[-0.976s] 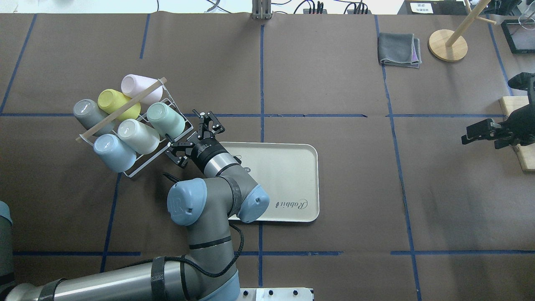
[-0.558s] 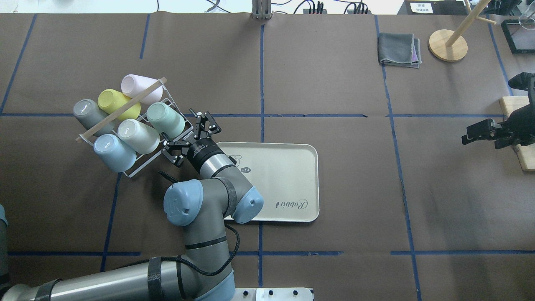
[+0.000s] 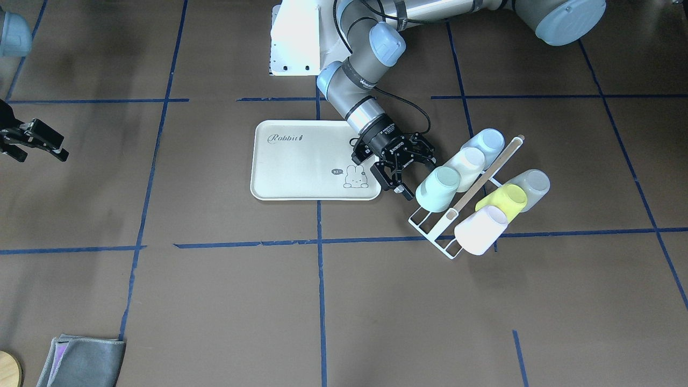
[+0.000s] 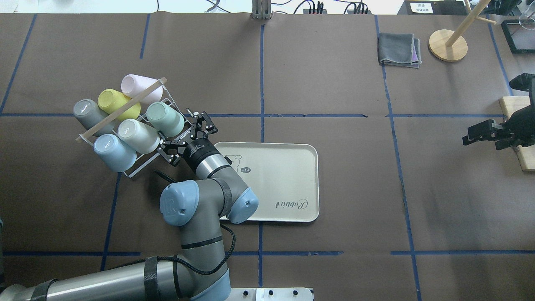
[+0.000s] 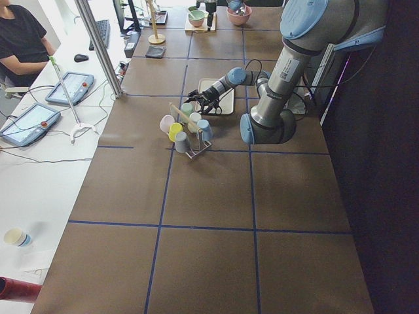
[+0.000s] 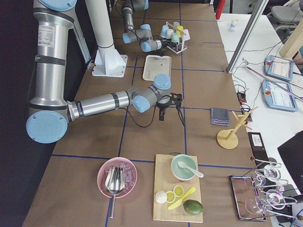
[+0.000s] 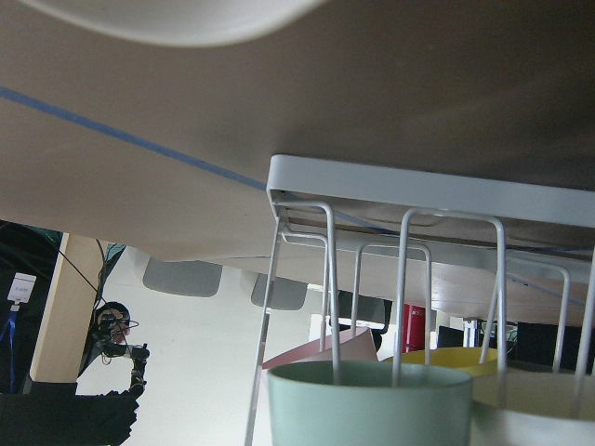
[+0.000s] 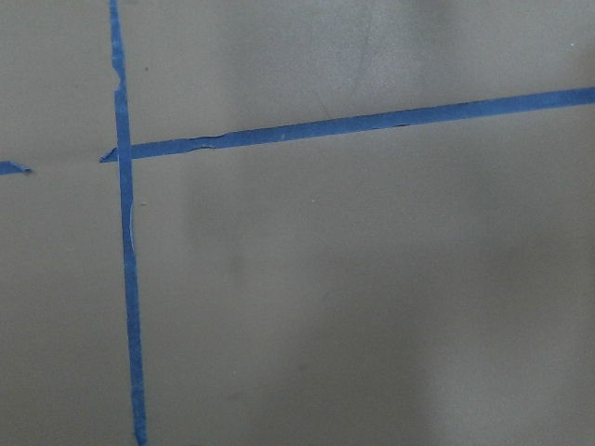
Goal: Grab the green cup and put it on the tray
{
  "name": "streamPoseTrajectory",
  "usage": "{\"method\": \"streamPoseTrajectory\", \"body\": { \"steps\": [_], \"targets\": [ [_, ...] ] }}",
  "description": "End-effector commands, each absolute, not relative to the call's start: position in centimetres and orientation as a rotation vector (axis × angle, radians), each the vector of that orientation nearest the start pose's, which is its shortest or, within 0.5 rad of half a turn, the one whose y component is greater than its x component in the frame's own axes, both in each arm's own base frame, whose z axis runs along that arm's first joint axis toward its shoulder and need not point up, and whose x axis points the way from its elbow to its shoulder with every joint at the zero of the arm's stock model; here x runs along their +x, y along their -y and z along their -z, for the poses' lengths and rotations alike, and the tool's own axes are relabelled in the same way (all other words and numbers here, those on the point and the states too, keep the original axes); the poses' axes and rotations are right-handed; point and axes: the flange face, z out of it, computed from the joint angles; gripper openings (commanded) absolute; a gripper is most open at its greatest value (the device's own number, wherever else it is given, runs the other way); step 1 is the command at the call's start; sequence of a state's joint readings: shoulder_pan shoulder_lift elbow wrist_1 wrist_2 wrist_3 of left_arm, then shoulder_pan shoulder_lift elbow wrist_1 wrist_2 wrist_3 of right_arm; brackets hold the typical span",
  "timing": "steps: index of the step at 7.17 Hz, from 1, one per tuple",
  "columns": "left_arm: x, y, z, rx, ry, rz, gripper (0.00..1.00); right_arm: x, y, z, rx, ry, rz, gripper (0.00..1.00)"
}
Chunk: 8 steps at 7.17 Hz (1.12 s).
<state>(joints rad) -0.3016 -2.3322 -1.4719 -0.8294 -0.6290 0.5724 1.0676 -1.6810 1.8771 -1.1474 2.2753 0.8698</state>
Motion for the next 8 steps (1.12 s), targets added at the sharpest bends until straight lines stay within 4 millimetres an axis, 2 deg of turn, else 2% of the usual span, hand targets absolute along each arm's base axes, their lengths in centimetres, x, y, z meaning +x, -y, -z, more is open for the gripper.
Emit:
{"method": "streamPoseTrajectory", "body": {
  "steps": [1,2,8],
  "targets": [
    [60.0,40.9,-30.5,0.281,1.055,-1.728,1.00,-16.3,43.9,-51.3,0.025,0.902,-0.123,1.00],
    [59.8,41.0,-31.2,0.276,1.062,-1.726,1.00,-16.3,43.9,-51.3,0.025,0.902,-0.123,1.00],
    [59.1,41.2,-32.6,0.266,1.067,-1.722,1.00,-16.3,43.9,-51.2,0.026,0.903,-0.123,1.00]
  ]
}}
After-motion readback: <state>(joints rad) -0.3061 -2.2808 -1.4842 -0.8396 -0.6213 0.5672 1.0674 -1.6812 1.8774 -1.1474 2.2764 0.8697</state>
